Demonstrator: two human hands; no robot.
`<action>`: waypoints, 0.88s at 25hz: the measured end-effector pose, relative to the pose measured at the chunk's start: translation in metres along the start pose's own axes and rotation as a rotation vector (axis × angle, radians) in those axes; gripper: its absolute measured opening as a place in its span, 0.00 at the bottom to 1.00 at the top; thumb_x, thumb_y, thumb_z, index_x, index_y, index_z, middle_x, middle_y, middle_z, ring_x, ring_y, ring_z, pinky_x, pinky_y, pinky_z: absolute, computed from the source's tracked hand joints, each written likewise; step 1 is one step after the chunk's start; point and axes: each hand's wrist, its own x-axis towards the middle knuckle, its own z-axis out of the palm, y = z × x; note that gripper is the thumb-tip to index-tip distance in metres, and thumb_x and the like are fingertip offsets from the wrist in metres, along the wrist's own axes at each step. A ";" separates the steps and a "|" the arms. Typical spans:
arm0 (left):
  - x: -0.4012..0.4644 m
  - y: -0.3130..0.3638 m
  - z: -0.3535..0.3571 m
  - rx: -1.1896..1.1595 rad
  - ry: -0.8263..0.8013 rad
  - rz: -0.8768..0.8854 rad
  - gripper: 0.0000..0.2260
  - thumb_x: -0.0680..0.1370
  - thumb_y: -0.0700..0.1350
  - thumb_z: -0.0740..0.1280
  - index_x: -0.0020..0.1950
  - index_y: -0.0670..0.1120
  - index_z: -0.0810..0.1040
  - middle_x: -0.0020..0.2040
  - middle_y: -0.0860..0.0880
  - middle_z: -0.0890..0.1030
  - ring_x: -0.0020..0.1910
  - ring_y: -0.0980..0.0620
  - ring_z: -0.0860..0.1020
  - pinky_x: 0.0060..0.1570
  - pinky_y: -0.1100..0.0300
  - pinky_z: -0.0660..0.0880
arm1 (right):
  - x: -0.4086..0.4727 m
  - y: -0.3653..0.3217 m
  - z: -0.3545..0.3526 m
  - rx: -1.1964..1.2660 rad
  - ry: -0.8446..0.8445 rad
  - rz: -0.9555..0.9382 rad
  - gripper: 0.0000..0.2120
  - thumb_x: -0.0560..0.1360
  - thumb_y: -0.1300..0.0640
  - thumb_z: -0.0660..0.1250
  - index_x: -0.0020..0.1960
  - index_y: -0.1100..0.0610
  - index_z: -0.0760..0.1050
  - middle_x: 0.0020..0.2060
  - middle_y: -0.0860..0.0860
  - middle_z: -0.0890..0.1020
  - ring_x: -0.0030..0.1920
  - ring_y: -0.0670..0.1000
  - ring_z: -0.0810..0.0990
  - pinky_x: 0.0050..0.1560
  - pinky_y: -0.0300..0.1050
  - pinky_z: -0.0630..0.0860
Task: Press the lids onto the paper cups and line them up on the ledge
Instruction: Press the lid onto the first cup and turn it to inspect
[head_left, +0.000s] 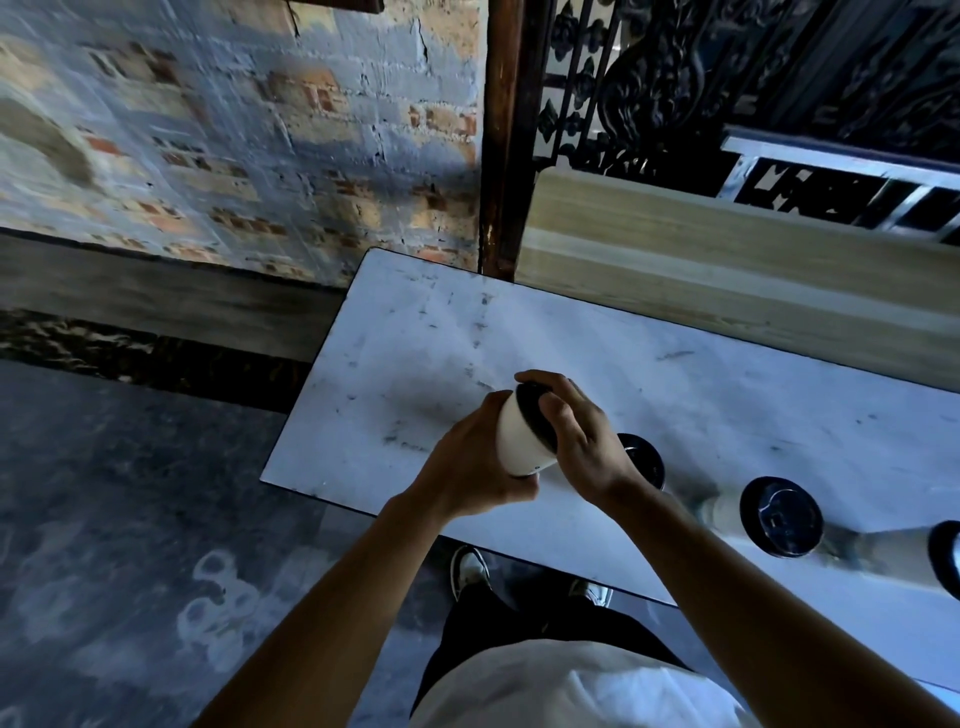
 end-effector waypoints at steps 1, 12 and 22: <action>0.001 0.001 0.000 0.012 0.002 0.011 0.38 0.64 0.52 0.78 0.69 0.62 0.63 0.57 0.57 0.80 0.51 0.52 0.81 0.48 0.50 0.83 | 0.000 -0.001 -0.001 -0.034 -0.004 -0.022 0.21 0.81 0.46 0.52 0.70 0.46 0.74 0.64 0.48 0.78 0.64 0.48 0.77 0.63 0.46 0.75; 0.007 0.009 0.004 0.058 0.022 0.042 0.37 0.63 0.55 0.76 0.68 0.60 0.63 0.54 0.56 0.81 0.49 0.51 0.81 0.47 0.50 0.83 | 0.000 -0.008 -0.006 -0.140 -0.033 -0.035 0.21 0.82 0.49 0.50 0.71 0.44 0.73 0.65 0.46 0.75 0.64 0.47 0.74 0.62 0.43 0.71; 0.006 -0.008 0.004 -0.075 0.057 -0.034 0.39 0.65 0.53 0.81 0.72 0.55 0.65 0.55 0.57 0.80 0.53 0.53 0.82 0.50 0.54 0.82 | 0.015 -0.009 0.007 0.161 -0.052 0.145 0.17 0.82 0.46 0.54 0.66 0.37 0.74 0.68 0.50 0.76 0.68 0.50 0.76 0.71 0.51 0.72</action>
